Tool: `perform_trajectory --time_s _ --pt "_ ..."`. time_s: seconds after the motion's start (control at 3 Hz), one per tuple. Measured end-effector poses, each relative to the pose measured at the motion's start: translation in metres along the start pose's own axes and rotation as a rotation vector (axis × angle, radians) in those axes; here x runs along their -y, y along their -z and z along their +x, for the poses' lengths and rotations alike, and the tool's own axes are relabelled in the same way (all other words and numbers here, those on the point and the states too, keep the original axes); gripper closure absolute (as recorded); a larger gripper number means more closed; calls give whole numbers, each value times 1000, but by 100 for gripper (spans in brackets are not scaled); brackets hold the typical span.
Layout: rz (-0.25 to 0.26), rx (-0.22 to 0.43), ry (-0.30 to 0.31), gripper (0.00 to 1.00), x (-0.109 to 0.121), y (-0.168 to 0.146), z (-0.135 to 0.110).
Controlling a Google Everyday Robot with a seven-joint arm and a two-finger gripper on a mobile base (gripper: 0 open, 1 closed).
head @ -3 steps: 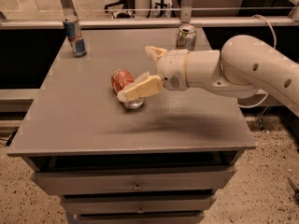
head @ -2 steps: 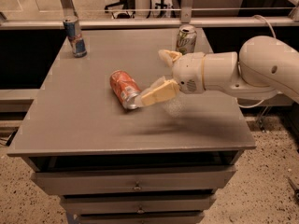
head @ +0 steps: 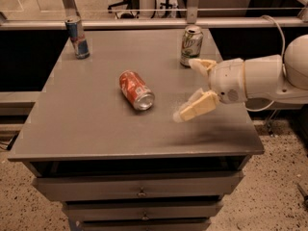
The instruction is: Knock coke can over
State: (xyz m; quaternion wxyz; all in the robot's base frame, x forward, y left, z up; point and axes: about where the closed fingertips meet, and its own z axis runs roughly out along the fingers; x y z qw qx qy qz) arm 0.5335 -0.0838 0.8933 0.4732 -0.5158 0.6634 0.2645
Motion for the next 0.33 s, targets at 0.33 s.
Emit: perform_trajectory --time_s 0.33 --pt "-11 -9 0 0 -3 3 3"
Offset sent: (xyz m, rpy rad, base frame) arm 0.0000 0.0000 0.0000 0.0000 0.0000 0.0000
